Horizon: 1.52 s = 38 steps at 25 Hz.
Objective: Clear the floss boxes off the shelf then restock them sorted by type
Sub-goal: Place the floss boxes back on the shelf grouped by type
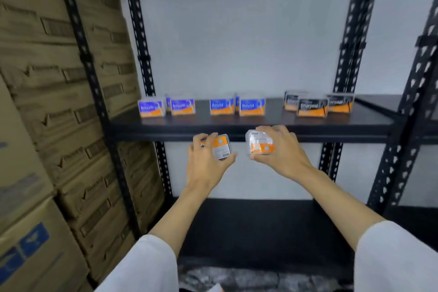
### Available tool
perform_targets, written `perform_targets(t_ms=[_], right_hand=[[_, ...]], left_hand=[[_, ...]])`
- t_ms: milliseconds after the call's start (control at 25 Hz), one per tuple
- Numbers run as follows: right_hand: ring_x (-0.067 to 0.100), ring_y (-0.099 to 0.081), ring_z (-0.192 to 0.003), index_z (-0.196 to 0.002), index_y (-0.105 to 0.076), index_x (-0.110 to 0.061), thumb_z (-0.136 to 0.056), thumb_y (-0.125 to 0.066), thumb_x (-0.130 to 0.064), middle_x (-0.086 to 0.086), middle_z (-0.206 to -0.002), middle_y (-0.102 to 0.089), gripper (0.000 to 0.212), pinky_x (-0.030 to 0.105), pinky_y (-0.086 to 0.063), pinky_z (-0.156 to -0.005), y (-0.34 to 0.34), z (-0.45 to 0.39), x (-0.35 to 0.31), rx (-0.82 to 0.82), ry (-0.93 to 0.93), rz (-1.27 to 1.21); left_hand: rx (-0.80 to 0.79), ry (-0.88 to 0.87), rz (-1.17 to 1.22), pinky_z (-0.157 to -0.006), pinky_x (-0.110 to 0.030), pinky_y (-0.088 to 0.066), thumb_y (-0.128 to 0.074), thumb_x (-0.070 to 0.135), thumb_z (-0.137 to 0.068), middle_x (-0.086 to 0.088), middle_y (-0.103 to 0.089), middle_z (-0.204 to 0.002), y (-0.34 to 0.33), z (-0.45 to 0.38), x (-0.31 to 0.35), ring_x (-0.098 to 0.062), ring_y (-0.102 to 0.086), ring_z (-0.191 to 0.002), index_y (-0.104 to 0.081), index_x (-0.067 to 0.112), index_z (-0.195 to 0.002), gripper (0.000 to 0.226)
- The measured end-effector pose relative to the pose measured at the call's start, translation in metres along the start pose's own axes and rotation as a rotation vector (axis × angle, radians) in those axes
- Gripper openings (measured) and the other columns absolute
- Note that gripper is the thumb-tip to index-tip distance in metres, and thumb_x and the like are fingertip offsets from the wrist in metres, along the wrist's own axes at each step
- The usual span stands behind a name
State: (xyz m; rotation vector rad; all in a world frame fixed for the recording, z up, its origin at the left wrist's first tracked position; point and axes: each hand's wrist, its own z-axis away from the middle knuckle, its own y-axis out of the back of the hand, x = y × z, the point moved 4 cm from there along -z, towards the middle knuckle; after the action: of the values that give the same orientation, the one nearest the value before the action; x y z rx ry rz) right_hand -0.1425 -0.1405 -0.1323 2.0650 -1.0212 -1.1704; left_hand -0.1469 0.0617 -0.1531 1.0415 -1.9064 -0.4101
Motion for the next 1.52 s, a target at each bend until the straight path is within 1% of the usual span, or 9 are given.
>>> perform_targets(t_ms=[160,280,440,680,1000,1120,1200,1360,1520], right_hand=[[0.026,-0.039,-0.123,-0.134,-0.04,-0.041,-0.069,-0.074,-0.051,-0.002,-0.129,-0.041,0.074,0.043,-0.046,-0.091,0.038,-0.05,0.004,0.043,0.006,-0.008],[0.026,-0.041,-0.121,-0.133,-0.039,-0.042,-0.068,-0.073,-0.053,-0.001,-0.126,-0.043,0.075,0.042,-0.045,-0.091,0.04,-0.086,0.02,0.003,-0.018,0.028],[0.025,-0.042,-0.119,-0.136,-0.035,-0.042,-0.07,-0.071,-0.059,0.0,-0.13,-0.042,0.077,0.039,-0.045,-0.09,0.031,-0.118,0.034,-0.035,-0.048,0.08],[0.023,-0.042,-0.12,-0.138,-0.034,-0.04,-0.074,-0.068,-0.059,0.001,-0.13,-0.042,0.075,0.037,-0.043,-0.087,0.026,-0.129,0.039,-0.096,-0.059,0.13],[0.021,-0.041,-0.123,-0.14,-0.033,-0.039,-0.075,-0.067,-0.06,0.001,-0.136,-0.041,0.077,0.037,-0.044,-0.091,0.031,-0.119,0.042,-0.056,-0.07,0.132],[0.021,-0.041,-0.123,-0.141,-0.032,-0.039,-0.075,-0.067,-0.059,0.0,-0.137,-0.04,0.077,0.037,-0.043,-0.091,0.03,-0.12,0.041,-0.051,-0.067,0.139],[0.021,-0.041,-0.122,-0.141,-0.032,-0.04,-0.075,-0.066,-0.059,0.0,-0.135,-0.041,0.077,0.037,-0.044,-0.089,0.029,-0.123,0.04,-0.054,-0.066,0.138],[0.023,-0.04,-0.123,-0.142,-0.033,-0.038,-0.076,-0.065,-0.06,-0.001,-0.136,-0.041,0.077,0.039,-0.043,-0.093,0.021,-0.132,0.041,-0.079,-0.087,0.15],[0.029,-0.034,-0.127,-0.14,-0.037,-0.043,-0.083,-0.058,-0.057,-0.006,-0.145,-0.039,0.063,0.043,-0.035,-0.104,0.0,-0.131,0.047,-0.17,-0.066,0.198]], left_hand=[[0.041,-0.029,-0.023,-0.084,-0.034,-0.044,-0.067,0.058,-0.077,0.002,-0.037,-0.133,0.018,-0.06,0.031,-0.023,-0.036,-0.126,-0.044,0.03,-0.137,0.069],[0.034,-0.016,-0.061,-0.09,-0.042,-0.047,-0.066,0.062,-0.076,0.001,-0.04,-0.134,0.015,-0.101,0.034,-0.022,-0.037,-0.128,-0.042,0.029,-0.139,0.076],[-0.002,-0.022,-0.098,-0.089,-0.041,-0.048,-0.064,0.066,-0.075,0.0,-0.044,-0.134,-0.003,-0.138,0.028,-0.023,-0.044,-0.124,-0.04,0.028,-0.137,0.077],[-0.091,-0.039,-0.24,-0.087,-0.041,-0.05,-0.058,0.071,-0.076,0.0,-0.047,-0.135,-0.02,-0.154,0.021,-0.025,-0.048,-0.121,-0.041,0.027,-0.134,0.074],[-0.14,-0.061,-0.286,-0.088,-0.041,-0.048,-0.051,0.078,-0.075,0.001,-0.053,-0.133,-0.031,-0.154,0.021,-0.026,-0.052,-0.117,-0.05,0.029,-0.129,0.073],[-0.212,-0.021,-0.243,-0.089,-0.04,-0.048,-0.049,0.081,-0.073,0.002,-0.057,-0.127,-0.038,-0.158,0.013,-0.023,-0.055,-0.115,-0.056,0.03,-0.121,0.07],[-0.237,-0.031,-0.185,-0.092,-0.04,-0.047,-0.051,0.08,-0.073,0.003,-0.053,-0.13,-0.038,-0.159,0.009,-0.021,-0.054,-0.117,-0.057,0.029,-0.123,0.071],[-0.402,-0.197,0.008,-0.102,-0.037,-0.043,-0.065,0.067,-0.074,0.009,-0.039,-0.142,-0.033,-0.16,-0.008,-0.015,-0.043,-0.127,-0.047,0.032,-0.134,0.072],[-0.421,-0.272,0.15,-0.104,-0.03,-0.043,-0.081,0.052,-0.066,0.015,-0.046,-0.131,-0.024,-0.162,-0.035,-0.003,-0.045,-0.122,-0.053,0.035,-0.129,0.071]])
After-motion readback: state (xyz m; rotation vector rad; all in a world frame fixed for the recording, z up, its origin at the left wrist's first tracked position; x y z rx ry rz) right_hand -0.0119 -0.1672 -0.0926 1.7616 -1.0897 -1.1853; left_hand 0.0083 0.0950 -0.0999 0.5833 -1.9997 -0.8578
